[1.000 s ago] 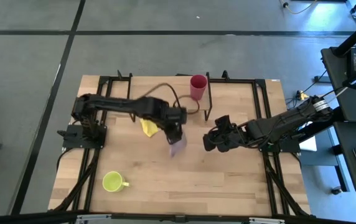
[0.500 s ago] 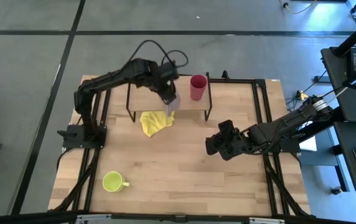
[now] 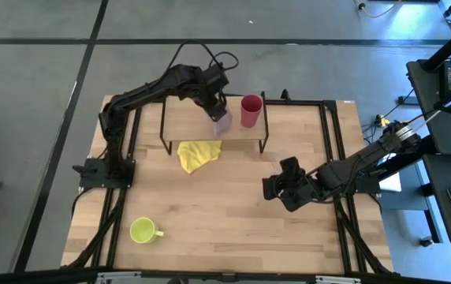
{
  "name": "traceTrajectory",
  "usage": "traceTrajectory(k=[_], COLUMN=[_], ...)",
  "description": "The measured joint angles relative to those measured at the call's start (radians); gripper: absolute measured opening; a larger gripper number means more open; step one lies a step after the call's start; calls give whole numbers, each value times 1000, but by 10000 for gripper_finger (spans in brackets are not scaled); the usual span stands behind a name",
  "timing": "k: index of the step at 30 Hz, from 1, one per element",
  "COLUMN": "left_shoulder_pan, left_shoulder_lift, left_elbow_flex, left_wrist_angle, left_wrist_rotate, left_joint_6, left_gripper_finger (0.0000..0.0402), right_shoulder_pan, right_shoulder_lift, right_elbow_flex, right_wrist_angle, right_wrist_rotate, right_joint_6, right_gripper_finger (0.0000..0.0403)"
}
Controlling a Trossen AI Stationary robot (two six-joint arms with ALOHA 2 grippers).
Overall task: Stack small to large cups/mugs on shelf
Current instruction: Put the violet mug on the shelf
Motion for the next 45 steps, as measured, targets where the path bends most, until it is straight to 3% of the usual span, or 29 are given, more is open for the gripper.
traceTrajectory(k=[14, 23, 45], left_shoulder_pan=[10, 4, -1], left_shoulder_lift=[18, 19, 40], left_elbow_flex=[3, 96, 60], left_wrist_angle=[46, 1, 1], left_wrist_rotate=[68, 64, 91], left_joint_6=[22, 47, 23], left_gripper_finger=[38, 43, 52], right_shoulder_pan=[11, 11, 13], right_shoulder_lift=[55, 56, 56], right_elbow_flex=[0, 0, 0], right_wrist_angle=[9, 8, -5], right_wrist_rotate=[-5, -3, -13], right_joint_6=[41, 41, 39], right_gripper_finger=[203, 203, 203])
